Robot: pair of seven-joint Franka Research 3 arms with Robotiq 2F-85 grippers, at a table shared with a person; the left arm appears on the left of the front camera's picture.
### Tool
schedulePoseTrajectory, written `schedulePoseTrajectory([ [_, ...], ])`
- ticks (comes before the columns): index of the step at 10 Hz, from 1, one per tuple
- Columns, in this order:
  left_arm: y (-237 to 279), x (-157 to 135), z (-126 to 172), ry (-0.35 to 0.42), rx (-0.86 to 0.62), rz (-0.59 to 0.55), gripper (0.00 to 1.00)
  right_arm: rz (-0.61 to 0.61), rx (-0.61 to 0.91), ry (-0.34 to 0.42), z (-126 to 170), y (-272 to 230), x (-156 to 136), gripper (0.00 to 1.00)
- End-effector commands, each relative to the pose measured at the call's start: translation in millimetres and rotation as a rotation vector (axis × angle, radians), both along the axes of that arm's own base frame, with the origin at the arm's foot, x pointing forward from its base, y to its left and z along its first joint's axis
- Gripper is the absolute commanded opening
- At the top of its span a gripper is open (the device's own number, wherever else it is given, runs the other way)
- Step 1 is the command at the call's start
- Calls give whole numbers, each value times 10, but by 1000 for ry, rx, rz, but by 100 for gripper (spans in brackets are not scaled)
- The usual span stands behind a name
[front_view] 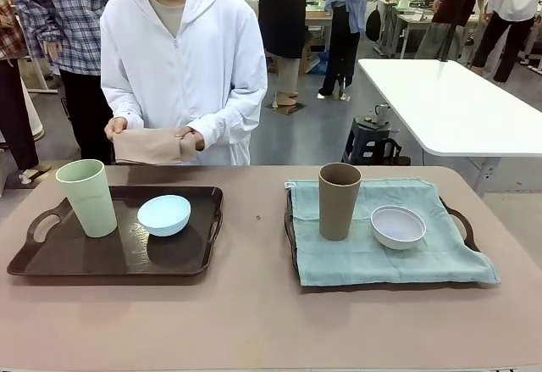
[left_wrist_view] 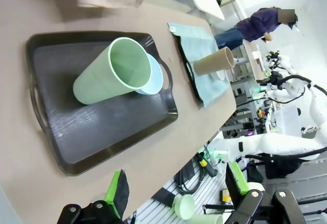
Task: Set up a tray with a mat and arrange the tableware.
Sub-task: Pick up the Picnic Bowl and Reusable plastic cup from the Handle tray in front of the human's position and hold them in the air.
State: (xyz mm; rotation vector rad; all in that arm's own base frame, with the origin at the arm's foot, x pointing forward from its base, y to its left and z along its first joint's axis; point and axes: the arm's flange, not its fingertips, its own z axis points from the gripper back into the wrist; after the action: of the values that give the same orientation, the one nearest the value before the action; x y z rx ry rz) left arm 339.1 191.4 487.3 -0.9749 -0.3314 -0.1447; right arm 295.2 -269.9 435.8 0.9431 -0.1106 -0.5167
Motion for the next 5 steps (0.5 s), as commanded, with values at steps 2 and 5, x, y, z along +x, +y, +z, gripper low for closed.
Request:
schedulePoseTrajectory([
  [2, 14, -8, 4, -10, -14, -3, 100, 3, 2, -2, -2, 0, -1, 92],
  [5, 14, -8, 4, -10, -14, -3, 100, 3, 2, -2, -2, 0, -1, 92],
])
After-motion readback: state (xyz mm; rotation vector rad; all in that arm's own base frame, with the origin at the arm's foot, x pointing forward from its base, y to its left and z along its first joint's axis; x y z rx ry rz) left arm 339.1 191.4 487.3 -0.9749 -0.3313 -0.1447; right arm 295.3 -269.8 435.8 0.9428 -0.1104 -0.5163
